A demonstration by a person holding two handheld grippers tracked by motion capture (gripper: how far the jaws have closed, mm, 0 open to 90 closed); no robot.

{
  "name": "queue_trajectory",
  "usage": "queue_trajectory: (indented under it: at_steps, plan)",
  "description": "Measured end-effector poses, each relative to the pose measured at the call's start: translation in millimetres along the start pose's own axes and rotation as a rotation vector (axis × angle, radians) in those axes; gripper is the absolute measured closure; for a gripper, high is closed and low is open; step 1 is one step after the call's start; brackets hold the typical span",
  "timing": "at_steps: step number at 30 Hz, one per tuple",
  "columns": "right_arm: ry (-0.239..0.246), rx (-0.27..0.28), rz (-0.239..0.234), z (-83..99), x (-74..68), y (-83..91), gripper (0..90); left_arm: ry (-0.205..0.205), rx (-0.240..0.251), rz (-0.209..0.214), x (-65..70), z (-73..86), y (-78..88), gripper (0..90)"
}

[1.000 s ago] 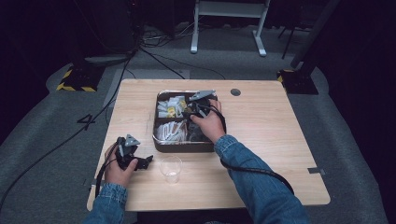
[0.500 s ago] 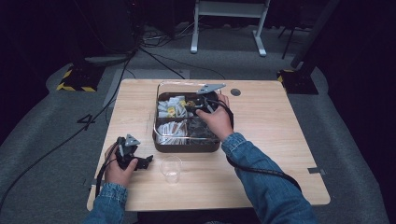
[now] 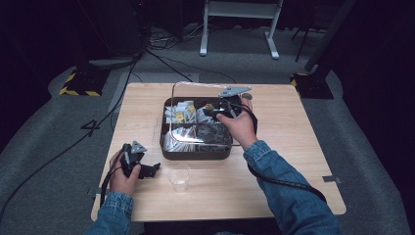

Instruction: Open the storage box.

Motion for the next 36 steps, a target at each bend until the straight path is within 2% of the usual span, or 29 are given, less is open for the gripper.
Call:
queue_trajectory:
  at_steps: [6, 12, 25, 36]
  plan:
    - [0.028, -0.016, 0.029, 3.6, 6.6, 22.6, 58.5, 0.000, 0.000, 0.000, 0.0, 0.1, 0.0, 0.1]
    - [0.011, -0.005, 0.043, 11.9, 14.6, 47.4, 58.5, 0.005, -0.001, -0.001, 0.3, 0.0, -0.3, 0.0]
    - [-0.035, -0.015, 0.125, 44.4, 40.4, 104.6, 58.5, 0.003, -0.002, -0.001, 0.2, 0.0, -0.2, 0.0]
    - [-0.065, -0.031, 0.162, 67.3, 56.1, 131.3, 58.5, 0.003, 0.000, -0.003, 0.2, 0.0, -0.2, 0.1]
Point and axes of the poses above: each handheld gripper's, and its own axes: y roughly backward along the jaws, z roughly out of its underside, x roughly to its right, the point moved 6 cm from there along -y, roughly forward along the jaws, and after that the axes turned 10 degrees about y, right-handed, at the moved point
